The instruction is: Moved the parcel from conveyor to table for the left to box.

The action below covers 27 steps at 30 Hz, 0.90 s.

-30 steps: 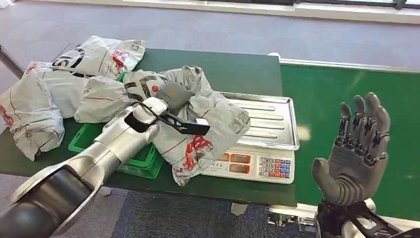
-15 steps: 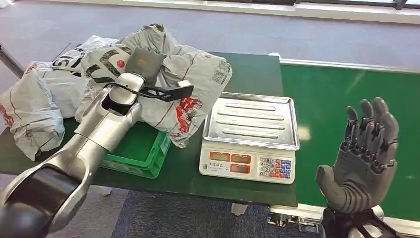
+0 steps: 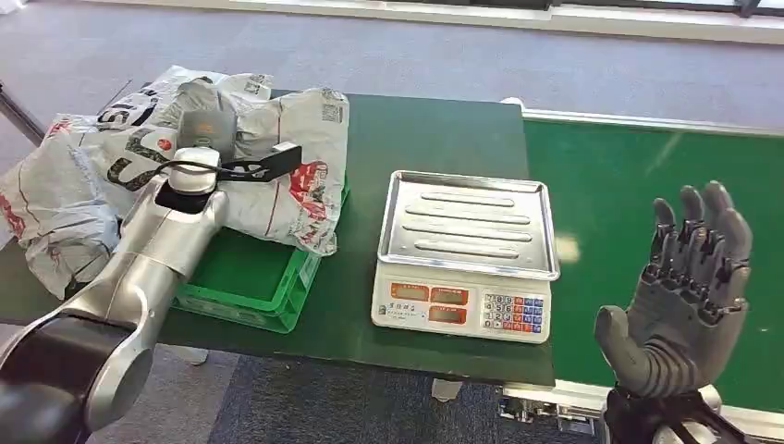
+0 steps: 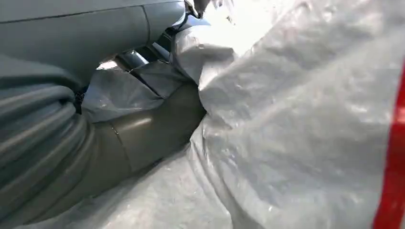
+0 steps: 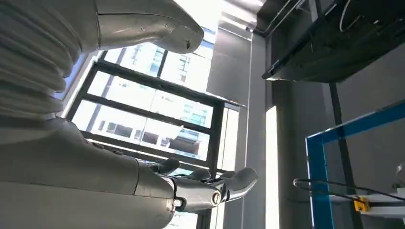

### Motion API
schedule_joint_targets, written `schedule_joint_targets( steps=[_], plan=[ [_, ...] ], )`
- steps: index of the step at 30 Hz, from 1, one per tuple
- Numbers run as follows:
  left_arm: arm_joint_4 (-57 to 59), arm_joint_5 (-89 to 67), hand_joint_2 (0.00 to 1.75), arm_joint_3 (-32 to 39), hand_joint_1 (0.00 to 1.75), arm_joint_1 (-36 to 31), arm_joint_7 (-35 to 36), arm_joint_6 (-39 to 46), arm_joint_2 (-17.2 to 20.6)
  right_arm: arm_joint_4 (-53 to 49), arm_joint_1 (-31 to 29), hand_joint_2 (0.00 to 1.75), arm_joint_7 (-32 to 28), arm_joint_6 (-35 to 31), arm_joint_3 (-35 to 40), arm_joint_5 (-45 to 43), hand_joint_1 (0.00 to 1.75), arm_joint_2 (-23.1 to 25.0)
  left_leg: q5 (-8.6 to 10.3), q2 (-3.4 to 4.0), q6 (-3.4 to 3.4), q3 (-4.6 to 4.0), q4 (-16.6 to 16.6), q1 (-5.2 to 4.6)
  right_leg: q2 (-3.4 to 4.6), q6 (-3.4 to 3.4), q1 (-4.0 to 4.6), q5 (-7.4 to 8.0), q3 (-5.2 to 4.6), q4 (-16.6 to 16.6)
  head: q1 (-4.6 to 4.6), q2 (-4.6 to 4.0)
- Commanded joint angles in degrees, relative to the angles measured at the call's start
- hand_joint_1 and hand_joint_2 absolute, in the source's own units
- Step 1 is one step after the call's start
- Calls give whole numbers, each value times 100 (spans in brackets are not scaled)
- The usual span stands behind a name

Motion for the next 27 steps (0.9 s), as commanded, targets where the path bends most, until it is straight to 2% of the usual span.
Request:
schedule_joint_targets(
  steps=[1, 8, 9, 19, 20, 21, 23, 24, 27],
  plan=[
    [760, -117, 175, 600, 175, -118, -40, 56, -106, 181, -149, 175, 10, 17, -255, -5, 0, 84, -2, 3, 6, 26, -16, 5, -10, 1, 8, 0, 31, -24, 0, 0],
    [599, -117, 175, 587, 175, -42, -1, 98, -148, 147, -130, 175, 21, 24, -272, 11, 0, 68, -2, -1, 2, 8, -5, 0, -7, -1, 0, -3, 11, -6, 0, 0],
    [524, -117, 175, 567, 0, -13, 71, 176, -147, 142, -131, 175, 25, 37, -267, 4, 0, 53, -1, -4, 3, 12, -10, 2, -12, -1, 3, -1, 18, -13, 0, 0],
    [118, -117, 175, 534, 0, 161, 162, 332, -119, 215, -157, 175, 46, 47, -239, -37, 0, -2, -2, -3, 4, 5, -4, 1, -9, 1, 3, -2, 9, -8, 0, 0],
    [-42, -117, 0, 423, 0, 205, 253, 665, -92, 178, -128, 175, 41, 32, -236, -51, 0, -1, -3, -1, 3, 2, -2, 3, -7, 0, 4, -1, 6, -7, 0, 0],
    [-275, -117, 0, 316, 0, 254, 256, 1174, -83, 135, -88, 175, 38, 8, -241, -61, 0, 2, -2, -2, 4, 7, -6, 1, -9, 0, 3, -2, 11, -10, 0, 0],
    [-1297, -22, 0, 921, 0, 482, -393, 2749, -452, -54, 92, 175, 31, -22, -258, -107, 0, 0, -2, -9, 4, 5, -5, 3, -17, 0, 4, -3, 12, -10, 0, 0],
    [-1906, 833, 0, 1422, 0, 662, -1161, 3255, -736, -95, 137, 175, 42, 3, -256, -151, 0, 11, 0, -21, 4, -2, -3, 5, -29, 1, 6, -5, 10, -10, 0, 0],
    [-1906, 833, 0, 1422, 0, 662, -1161, 3255, -736, -95, 137, 175, 42, 3, -256, -151, 0, 11, 0, -21, 4, -2, -3, 5, -29, 1, 6, -5, 10, -10, 0, 0]
  ],
)
